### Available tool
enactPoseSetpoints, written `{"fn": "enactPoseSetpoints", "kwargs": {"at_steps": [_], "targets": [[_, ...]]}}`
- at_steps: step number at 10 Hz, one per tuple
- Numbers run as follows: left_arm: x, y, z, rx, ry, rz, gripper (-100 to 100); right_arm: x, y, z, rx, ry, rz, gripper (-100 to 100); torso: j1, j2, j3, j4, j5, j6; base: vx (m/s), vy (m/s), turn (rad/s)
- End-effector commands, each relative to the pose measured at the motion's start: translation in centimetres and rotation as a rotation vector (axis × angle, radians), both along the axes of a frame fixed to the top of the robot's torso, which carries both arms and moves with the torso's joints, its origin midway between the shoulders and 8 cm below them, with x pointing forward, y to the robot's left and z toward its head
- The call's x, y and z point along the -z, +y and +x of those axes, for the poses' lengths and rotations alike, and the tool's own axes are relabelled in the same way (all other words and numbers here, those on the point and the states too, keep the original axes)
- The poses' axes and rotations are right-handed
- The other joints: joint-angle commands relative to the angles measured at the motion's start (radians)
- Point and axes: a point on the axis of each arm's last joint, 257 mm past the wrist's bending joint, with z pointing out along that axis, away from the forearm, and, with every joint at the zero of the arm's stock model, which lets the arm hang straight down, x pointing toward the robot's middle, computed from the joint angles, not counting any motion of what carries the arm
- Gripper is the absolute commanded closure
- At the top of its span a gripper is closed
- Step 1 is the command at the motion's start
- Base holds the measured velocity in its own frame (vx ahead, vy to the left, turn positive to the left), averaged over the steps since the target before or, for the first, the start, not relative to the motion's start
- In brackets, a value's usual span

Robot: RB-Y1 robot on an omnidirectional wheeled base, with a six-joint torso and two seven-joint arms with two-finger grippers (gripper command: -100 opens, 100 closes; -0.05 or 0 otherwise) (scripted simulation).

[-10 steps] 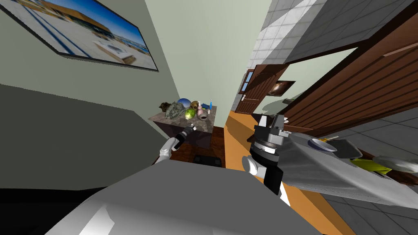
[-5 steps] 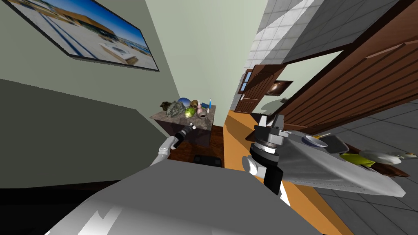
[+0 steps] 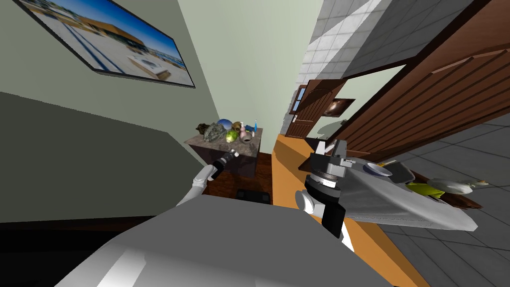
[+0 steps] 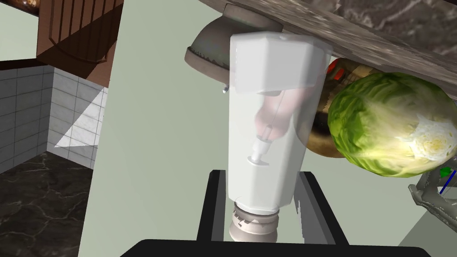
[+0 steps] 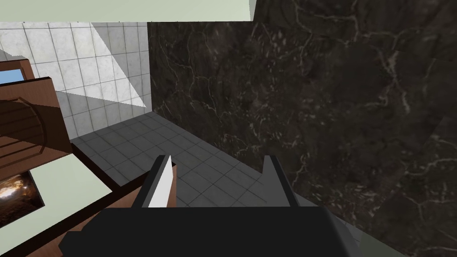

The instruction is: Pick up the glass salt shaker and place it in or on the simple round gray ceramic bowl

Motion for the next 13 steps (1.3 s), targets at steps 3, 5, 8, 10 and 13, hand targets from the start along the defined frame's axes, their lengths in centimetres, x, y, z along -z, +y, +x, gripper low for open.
{"fn": "enactPoseSetpoints", "kwargs": {"at_steps": [3,5,8,10,13], "targets": [[-0.5,0.7,0.4,-0.017,0.016,-0.055,100,0.0,0.0,0.0,0.000,0.000,0.000,0,-0.001,0.002,0.001,0.000,0.000,0.000,-0.092,-0.048,-0.005],[-0.8,1.1,0.7,-0.025,0.023,-0.079,100,0.0,0.0,0.0,0.000,0.000,0.000,0,0.000,0.002,0.001,0.000,0.000,0.000,-0.088,-0.032,-0.011],[-1.4,1.8,1.1,-0.038,0.032,-0.107,100,0.0,0.0,0.0,0.000,0.000,0.000,0,0.001,0.000,0.000,0.000,0.000,0.000,-0.076,-0.035,-0.014],[-1.7,2.1,1.3,-0.045,0.038,-0.129,100,0.0,0.0,0.0,0.000,0.000,0.000,0,0.000,0.000,0.000,0.000,0.000,0.000,-0.066,-0.031,-0.019],[-2.3,2.8,1.7,-0.053,0.042,-0.151,100,0.0,0.0,0.0,0.000,0.000,0.000,0,0.001,-0.001,0.000,0.001,0.000,0.001,-0.058,-0.029,-0.035]]}}
